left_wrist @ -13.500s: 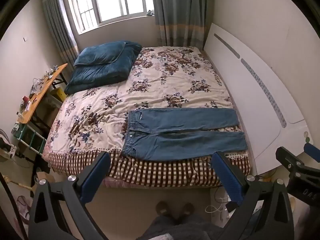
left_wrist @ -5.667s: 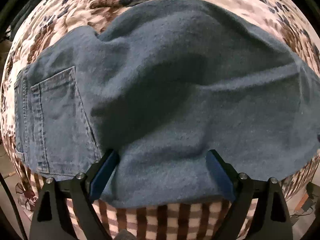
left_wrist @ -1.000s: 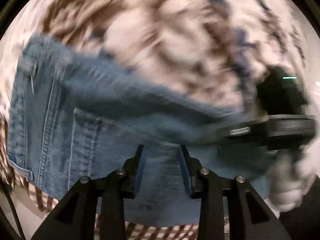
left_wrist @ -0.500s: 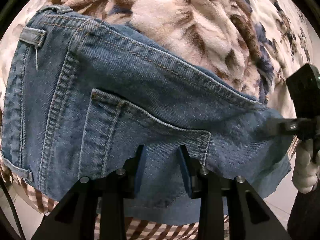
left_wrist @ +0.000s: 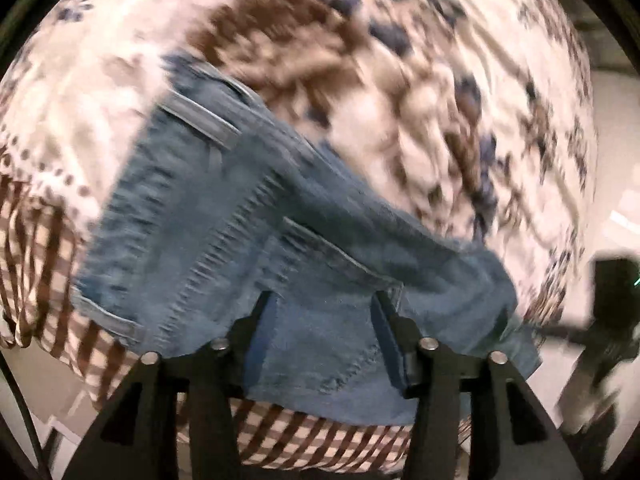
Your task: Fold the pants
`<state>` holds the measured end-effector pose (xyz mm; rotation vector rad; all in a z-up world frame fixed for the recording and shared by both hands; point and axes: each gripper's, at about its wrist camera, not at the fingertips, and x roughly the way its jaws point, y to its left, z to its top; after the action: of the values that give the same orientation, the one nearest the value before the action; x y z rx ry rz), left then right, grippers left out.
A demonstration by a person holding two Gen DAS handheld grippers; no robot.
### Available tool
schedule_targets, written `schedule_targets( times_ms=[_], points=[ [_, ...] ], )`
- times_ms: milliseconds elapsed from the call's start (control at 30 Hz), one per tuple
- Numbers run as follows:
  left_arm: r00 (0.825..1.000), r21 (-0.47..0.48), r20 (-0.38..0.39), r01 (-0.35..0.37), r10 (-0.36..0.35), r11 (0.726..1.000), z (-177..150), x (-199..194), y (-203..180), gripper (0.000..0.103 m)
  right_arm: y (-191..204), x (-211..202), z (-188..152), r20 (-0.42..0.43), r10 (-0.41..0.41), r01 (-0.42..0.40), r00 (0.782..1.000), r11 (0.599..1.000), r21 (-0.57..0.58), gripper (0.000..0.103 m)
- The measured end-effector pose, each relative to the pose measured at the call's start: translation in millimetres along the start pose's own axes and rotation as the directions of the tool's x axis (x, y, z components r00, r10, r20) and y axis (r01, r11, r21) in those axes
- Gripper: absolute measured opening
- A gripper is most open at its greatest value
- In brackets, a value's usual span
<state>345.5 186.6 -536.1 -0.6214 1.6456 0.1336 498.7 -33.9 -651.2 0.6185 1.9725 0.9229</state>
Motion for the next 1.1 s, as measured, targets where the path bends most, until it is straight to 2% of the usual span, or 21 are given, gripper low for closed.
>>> schedule_targets(
  times_ms=[33, 100, 133, 200, 267, 333, 367, 400, 433, 533, 600, 633, 667, 700, 733, 767, 933, 967, 1000, 1033, 1100],
  points=[
    [1.0, -0.007, 0.009, -0.006, 0.006, 1.0, 2, 0, 8, 0.047, -12, 18, -3, 0.01, -0.08, 0.079, 0.997, 0.996, 0.046, 0.017],
    [1.0, -0.025, 0.021, -0.023, 0.024, 0.999, 8, -1, 22, 0.047, -38, 26, -1, 0.07, -0.296, 0.284, 0.953, 0.948, 0.147, 0.013],
    [0.999, -0.034, 0.033, -0.033, 0.034, 0.999, 13, -2, 32, 0.047, -58, 19, -2, 0.122, -0.332, 0.297, 0.935, 0.924, 0.24, 0.0],
    [0.996, -0.045, 0.063, -0.055, 0.058, 0.997, 18, -9, 46, 0.047, -83, -5, -15, 0.262, -0.331, 0.203, 0.906, 0.885, 0.418, 0.0],
    [0.991, -0.07, 0.103, -0.078, 0.085, 0.994, 22, -17, 63, 0.047, -67, -11, -28, 0.311, -0.396, 0.244, 0.864, 0.87, 0.428, 0.0],
    [0.986, -0.082, 0.131, -0.094, 0.104, 0.992, 27, -19, 80, 0.047, -41, -3, -46, 0.326, -0.441, 0.293, 0.836, 0.861, 0.415, 0.02],
    [0.986, -0.086, 0.125, -0.101, 0.111, 0.991, 33, -16, 89, 0.047, -32, -2, -58, 0.338, -0.436, 0.285, 0.834, 0.865, 0.413, 0.03],
    [0.988, -0.083, 0.113, -0.093, 0.102, 0.992, 38, -12, 96, 0.047, -24, 2, -71, 0.359, -0.425, 0.262, 0.831, 0.868, 0.422, 0.051],
    [0.991, -0.077, 0.097, -0.083, 0.091, 0.994, 42, -6, 99, 0.047, -15, 6, -86, 0.381, -0.419, 0.238, 0.824, 0.866, 0.439, 0.062],
    [0.996, 0.0, 0.023, -0.088, 0.088, 0.996, 52, 25, 96, 0.048, -7, 25, -137, 0.41, -0.413, 0.166, 0.813, 0.839, 0.518, 0.062],
    [0.992, 0.068, 0.052, -0.117, 0.114, 0.991, 54, 33, 90, 0.045, -24, 30, -175, 0.404, -0.448, 0.123, 0.798, 0.777, 0.618, 0.062],
    [0.989, 0.113, 0.075, -0.136, 0.128, 0.984, 52, 33, 84, 0.037, -25, 37, -190, 0.393, -0.473, 0.112, 0.788, 0.739, 0.665, 0.062],
    [0.981, 0.179, 0.097, -0.182, 0.167, 0.967, 48, 32, 73, 0.024, -33, 42, -205, 0.38, -0.495, 0.1, 0.782, 0.7, 0.707, 0.062],
    [0.97, 0.239, 0.125, -0.235, 0.21, 0.942, 45, 30, 64, 0.022, -46, 47, -216, 0.374, -0.5, 0.082, 0.781, 0.676, 0.732, 0.062],
    [0.94, 0.309, 0.189, -0.332, 0.285, 0.891, 40, 27, 54, 0.022, -53, 51, -226, 0.377, -0.492, 0.05, 0.784, 0.657, 0.752, 0.062],
    [0.925, 0.342, 0.213, -0.373, 0.316, 0.862, 39, 27, 50, 0.022, -60, 57, -233, 0.382, -0.483, 0.022, 0.788, 0.642, 0.766, 0.062],
    [0.937, 0.303, 0.183, -0.343, 0.299, 0.889, 55, 31, 61, 0.023, -108, 70, -261, 0.404, -0.448, -0.115, 0.798, 0.544, 0.831, 0.062],
    [0.936, 0.294, 0.18, -0.344, 0.302, 0.892, 56, 31, 61, 0.023, -117, 75, -263, 0.445, -0.404, -0.187, 0.799, 0.536, 0.823, 0.06],
    [0.933, 0.288, 0.187, -0.351, 0.307, 0.891, 55, 30, 60, 0.023, -124, 80, -264, 0.51, -0.357, -0.275, 0.783, 0.536, 0.798, 0.034],
    [0.928, 0.292, 0.198, -0.363, 0.315, 0.885, 53, 28, 64, 0.023, -125, 80, -266, 0.514, -0.368, -0.28, 0.775, 0.529, 0.801, 0.011],
    [0.922, 0.299, 0.209, -0.378, 0.327, 0.876, 49, 26, 67, 0.023, -119, 77, -270, 0.541, -0.385, -0.279, 0.748, 0.557, 0.782, 0.008]
  ],
)
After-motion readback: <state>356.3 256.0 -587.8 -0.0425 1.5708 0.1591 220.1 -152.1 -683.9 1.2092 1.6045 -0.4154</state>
